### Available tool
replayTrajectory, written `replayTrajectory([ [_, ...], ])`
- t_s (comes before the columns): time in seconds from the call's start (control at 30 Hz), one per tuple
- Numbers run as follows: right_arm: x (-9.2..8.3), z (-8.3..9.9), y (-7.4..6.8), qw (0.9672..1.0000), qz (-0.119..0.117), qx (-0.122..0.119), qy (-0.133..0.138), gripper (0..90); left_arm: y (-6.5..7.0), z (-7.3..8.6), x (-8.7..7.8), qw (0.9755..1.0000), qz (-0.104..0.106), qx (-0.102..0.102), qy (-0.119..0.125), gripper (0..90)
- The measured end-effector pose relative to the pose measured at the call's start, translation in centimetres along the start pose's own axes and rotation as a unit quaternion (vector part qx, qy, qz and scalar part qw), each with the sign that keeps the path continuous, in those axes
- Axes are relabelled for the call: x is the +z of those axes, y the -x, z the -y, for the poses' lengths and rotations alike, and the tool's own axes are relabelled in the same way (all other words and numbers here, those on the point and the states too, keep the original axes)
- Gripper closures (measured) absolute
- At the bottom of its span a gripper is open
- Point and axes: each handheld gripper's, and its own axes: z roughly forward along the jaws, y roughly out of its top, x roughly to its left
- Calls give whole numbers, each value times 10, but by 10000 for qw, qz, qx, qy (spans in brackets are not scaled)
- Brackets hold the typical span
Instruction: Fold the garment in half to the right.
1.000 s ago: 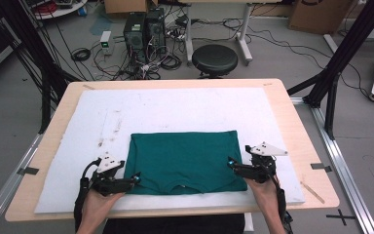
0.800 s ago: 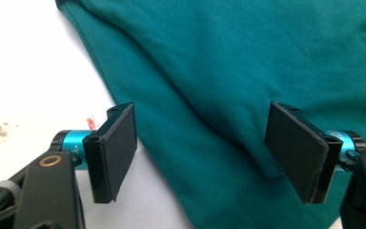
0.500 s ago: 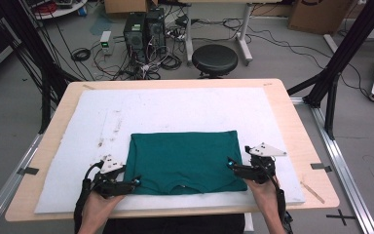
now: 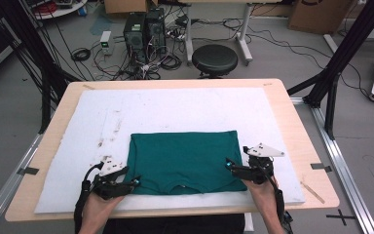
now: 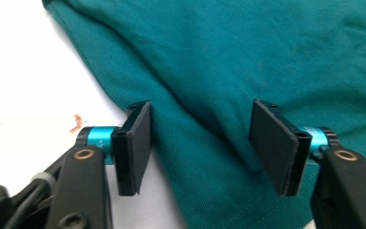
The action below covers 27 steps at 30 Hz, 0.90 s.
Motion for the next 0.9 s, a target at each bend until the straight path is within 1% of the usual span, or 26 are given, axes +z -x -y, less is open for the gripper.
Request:
replayTrajectory([
  [0.17, -3, -4, -4, 10000, -37, -52, 68, 209, 0, 1, -1, 10000, 49, 23, 36, 454],
  [0.3, -5, -9, -8, 9998, -115, -68, 131, 209, 2, 2, -1, 9997, 192, 109, 78, 576],
  [0.43, -1, -16, -11, 9995, -268, -98, 127, 209, -1, 2, -1, 9996, 284, 50, 68, 630],
  [0.5, 4, -22, -14, 9990, -400, -160, 84, 209, -1, 2, -1, 9994, 329, 35, 79, 667],
  [0.63, 18, -37, -24, 9975, -659, -268, -18, 209, -1, 2, -1, 9991, 398, 93, 91, 736],
  [0.7, 25, -46, -30, 9957, -856, -343, -67, 210, -1, 2, -1, 9990, 423, 64, 85, 745],
  [0.77, 34, -57, -37, 9926, -1100, -498, -145, 213, -2, 2, -1, 9989, 460, 47, 76, 762],
  [0.9, 53, -77, -54, 9894, -1240, -722, -218, 212, -1, 2, -1, 9988, 464, 122, 76, 799],
])
